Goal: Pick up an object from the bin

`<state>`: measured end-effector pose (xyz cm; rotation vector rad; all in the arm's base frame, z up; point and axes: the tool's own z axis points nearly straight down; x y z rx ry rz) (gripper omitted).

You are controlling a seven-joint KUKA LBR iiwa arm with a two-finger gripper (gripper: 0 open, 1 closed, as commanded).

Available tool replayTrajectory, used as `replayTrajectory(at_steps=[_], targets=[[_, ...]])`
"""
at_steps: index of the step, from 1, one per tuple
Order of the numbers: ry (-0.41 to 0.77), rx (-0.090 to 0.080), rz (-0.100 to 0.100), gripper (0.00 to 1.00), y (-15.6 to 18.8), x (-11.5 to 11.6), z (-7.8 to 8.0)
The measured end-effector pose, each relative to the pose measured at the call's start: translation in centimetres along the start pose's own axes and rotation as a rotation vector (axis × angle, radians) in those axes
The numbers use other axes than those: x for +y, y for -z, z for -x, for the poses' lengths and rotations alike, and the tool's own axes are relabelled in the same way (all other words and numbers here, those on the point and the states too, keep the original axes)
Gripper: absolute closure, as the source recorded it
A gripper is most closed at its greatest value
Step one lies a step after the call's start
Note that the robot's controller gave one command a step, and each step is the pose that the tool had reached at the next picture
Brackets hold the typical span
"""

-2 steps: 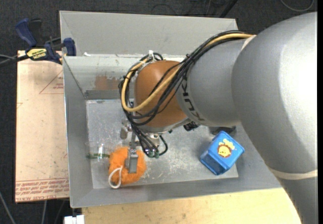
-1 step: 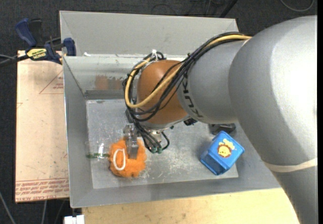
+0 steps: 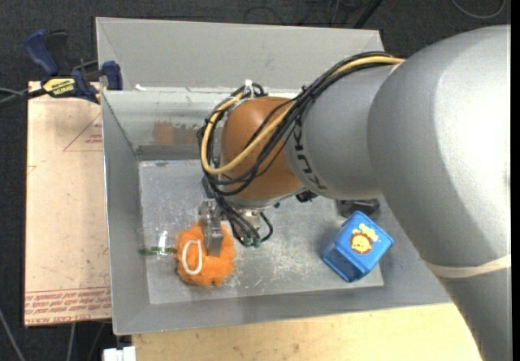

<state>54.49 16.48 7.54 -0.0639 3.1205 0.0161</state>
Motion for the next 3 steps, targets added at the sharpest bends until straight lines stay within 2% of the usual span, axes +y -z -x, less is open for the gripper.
replayTrajectory(at_steps=[1, 2, 3], targets=[[0.02, -0.006, 0.002, 1.0, 18.0, 0.1, -0.4], [0.02, -0.003, 0.001, 1.0, 17.8, 0.1, -0.4], [0.086, -0.01, 0.001, 1.0, 14.3, 2.4, -0.3]])
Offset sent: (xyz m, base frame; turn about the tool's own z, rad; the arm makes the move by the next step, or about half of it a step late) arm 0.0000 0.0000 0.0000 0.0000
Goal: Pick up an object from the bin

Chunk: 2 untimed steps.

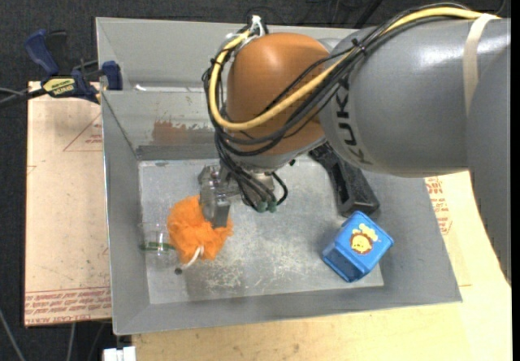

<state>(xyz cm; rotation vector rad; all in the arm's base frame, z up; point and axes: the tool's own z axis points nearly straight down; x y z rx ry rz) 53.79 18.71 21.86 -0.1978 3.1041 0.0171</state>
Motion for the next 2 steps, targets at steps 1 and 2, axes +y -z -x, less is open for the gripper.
replayTrajectory(at_steps=[1, 2], targets=[[0.147, 0.003, 0.002, 1.0, -6.0, 0.6, -1.8], [0.152, -0.004, 0.001, 0.0, -9.8, 3.8, -2.7]])
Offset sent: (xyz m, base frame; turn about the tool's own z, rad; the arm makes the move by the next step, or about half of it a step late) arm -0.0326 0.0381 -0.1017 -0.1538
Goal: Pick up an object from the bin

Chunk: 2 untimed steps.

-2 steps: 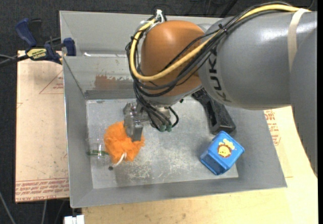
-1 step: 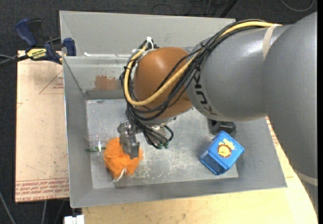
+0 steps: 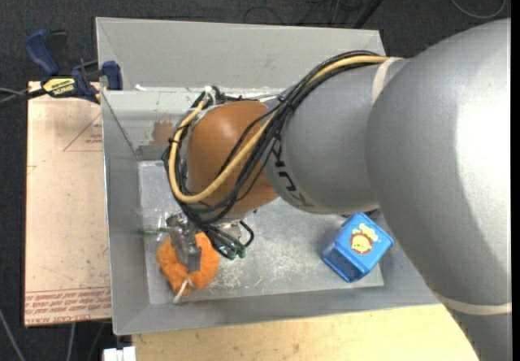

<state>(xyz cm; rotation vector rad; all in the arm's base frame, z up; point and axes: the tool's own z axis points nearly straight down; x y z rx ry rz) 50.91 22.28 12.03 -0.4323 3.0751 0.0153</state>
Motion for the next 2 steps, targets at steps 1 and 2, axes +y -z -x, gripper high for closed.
replayTrajectory(at_steps=[1, 2], targets=[[0.003, 0.001, 0.003, 0.0, -0.3, 0.5, -0.2], [0.148, -0.01, 0.005, 1.0, -4.7, 0.1, -2.1]])
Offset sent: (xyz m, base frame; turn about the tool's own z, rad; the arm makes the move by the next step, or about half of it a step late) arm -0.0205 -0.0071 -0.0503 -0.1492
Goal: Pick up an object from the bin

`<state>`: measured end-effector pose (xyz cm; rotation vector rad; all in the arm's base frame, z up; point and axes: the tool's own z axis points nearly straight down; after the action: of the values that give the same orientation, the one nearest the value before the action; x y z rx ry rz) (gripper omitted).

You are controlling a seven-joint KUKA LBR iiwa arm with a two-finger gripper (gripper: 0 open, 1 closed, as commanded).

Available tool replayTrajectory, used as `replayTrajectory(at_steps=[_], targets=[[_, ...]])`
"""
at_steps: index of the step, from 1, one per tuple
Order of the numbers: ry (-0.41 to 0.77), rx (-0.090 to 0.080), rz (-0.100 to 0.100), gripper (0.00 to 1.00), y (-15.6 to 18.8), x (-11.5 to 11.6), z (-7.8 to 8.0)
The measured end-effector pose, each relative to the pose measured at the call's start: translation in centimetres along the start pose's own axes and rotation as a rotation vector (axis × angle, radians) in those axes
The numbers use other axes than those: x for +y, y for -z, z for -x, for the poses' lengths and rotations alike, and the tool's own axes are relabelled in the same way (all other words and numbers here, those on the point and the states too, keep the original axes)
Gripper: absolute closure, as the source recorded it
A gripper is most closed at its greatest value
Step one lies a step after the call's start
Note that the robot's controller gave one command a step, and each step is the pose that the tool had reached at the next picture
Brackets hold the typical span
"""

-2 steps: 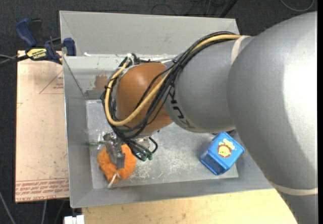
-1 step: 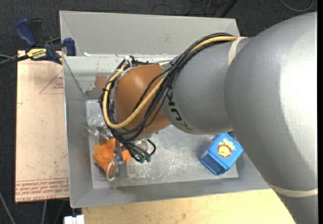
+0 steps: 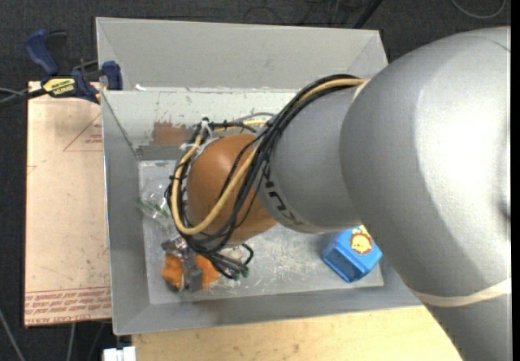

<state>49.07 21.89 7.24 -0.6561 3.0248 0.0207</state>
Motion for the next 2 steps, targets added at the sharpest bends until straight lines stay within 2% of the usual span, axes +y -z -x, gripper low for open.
replayTrajectory(at_steps=[1, 2], targets=[[0.0, 0.0, 0.0, 1.0, 0.0, 0.0, 0.0], [0.007, -0.003, 0.001, 1.0, 11.1, -1.5, 1.0]])
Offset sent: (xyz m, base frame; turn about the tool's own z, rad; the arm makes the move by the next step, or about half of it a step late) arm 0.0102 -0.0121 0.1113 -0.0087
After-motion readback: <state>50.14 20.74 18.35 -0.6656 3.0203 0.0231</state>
